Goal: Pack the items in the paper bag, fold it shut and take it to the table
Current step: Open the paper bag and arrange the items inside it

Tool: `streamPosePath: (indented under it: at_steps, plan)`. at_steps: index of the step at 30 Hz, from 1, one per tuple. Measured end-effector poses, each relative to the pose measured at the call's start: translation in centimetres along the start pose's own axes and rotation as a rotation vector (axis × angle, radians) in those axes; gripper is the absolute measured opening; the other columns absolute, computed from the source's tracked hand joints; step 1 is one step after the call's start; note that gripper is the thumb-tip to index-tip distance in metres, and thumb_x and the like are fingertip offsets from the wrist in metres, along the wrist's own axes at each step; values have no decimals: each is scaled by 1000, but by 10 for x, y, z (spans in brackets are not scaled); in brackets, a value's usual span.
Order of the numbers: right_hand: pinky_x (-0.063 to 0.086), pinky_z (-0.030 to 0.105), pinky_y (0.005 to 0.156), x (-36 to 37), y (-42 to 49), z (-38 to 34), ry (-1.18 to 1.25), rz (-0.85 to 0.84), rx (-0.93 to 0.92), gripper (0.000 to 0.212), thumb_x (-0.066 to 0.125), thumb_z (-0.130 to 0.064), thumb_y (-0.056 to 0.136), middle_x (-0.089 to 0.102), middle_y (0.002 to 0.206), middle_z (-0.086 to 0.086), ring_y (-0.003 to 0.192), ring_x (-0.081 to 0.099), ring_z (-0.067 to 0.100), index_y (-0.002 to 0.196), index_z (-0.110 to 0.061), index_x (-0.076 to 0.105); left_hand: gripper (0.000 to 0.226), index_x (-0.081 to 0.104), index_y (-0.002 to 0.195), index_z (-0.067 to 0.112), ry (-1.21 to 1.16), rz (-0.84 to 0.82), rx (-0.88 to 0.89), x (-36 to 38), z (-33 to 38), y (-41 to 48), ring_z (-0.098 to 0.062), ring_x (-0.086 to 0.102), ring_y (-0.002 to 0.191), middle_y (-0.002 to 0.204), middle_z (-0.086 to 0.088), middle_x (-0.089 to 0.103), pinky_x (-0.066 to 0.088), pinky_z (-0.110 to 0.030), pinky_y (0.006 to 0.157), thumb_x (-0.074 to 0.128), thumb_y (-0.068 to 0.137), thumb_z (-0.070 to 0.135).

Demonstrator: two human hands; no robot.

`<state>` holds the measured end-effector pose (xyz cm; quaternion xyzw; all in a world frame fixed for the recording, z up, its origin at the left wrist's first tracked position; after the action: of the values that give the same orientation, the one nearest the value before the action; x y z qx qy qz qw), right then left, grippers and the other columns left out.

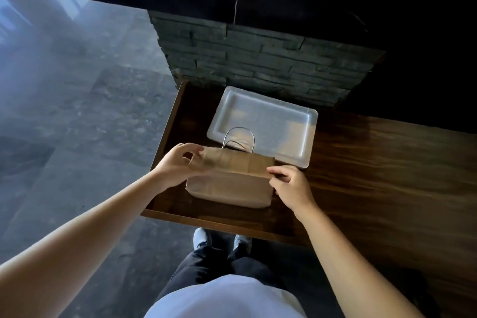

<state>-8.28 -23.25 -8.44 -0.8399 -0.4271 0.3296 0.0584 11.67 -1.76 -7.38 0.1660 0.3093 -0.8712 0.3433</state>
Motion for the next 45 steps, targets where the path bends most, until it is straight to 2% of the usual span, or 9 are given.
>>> streamPosePath:
  at_steps: [4,8,12,17,22,30,34,39,45]
  plan:
    - [55,30,80,4,-4,-5,97,98,91,54,74,-26,74,60,113,-5,83,61,6,126,-21,60,98,42,142,26,5,44,-69,3,8,6,-20,63,95,130,11,42,58,-30,72,90,57,35]
    - [52,21,69,8,-6,-10,200,117,132,55,76,-13,73,66,103,-9,88,64,9,125,-20,61,107,35,146,21,-69,-36,-150,3,4,8,-25,58,116,143,3,46,53,-40,95,92,56,23]
    - [55,28,73,7,-9,-12,226,137,128,52,79,-9,69,67,105,-4,86,63,12,117,-23,63,112,31,148,23,-111,-34,-97,0,6,6,-22,65,100,135,5,49,59,-35,79,92,56,19]
    - [50,18,63,9,-15,-12,243,119,48,34,79,-6,71,70,86,-9,79,65,7,85,-33,64,75,57,123,23,183,155,215,-6,17,-5,-15,53,99,109,8,59,56,-34,77,85,56,39]
    - [50,22,60,10,-22,-6,331,134,-24,19,81,-8,70,67,69,3,65,62,10,69,-10,62,26,65,93,17,290,280,562,-14,30,-25,-11,59,76,88,7,63,56,-35,63,80,72,12]
    - [53,22,66,3,-29,-11,267,180,-153,10,75,-10,78,71,75,-3,74,67,7,82,-17,71,13,76,96,14,511,315,1138,-16,62,-45,-27,58,89,100,-9,67,48,-35,74,68,86,10]
    - [48,13,66,-8,-32,-18,42,268,-134,30,73,-10,80,66,82,-12,75,63,0,109,-12,69,11,76,93,15,575,381,1162,-20,75,-40,-28,55,84,94,-8,68,47,-38,71,68,87,14]
    - [50,8,68,-26,-40,-53,-57,177,-346,35,71,0,79,65,89,-20,80,63,3,95,-30,71,8,78,88,19,627,352,1107,-16,82,-41,-26,53,80,87,-8,66,46,-37,65,71,84,22]
    - [50,13,87,-45,-51,-103,-95,12,-417,39,55,6,86,70,100,-10,99,61,-1,92,-25,77,5,77,74,17,642,309,1109,-13,88,-58,-23,45,77,82,-11,60,37,-28,63,76,76,12]
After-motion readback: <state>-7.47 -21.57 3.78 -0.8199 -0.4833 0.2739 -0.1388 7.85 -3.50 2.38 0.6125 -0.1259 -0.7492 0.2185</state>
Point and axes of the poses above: each hand's wrist, its own y-axis towards the middle knuckle, its own x-axis out of the palm, z = x × y, the point moved 3 cm from there along y, towards the middle knuckle
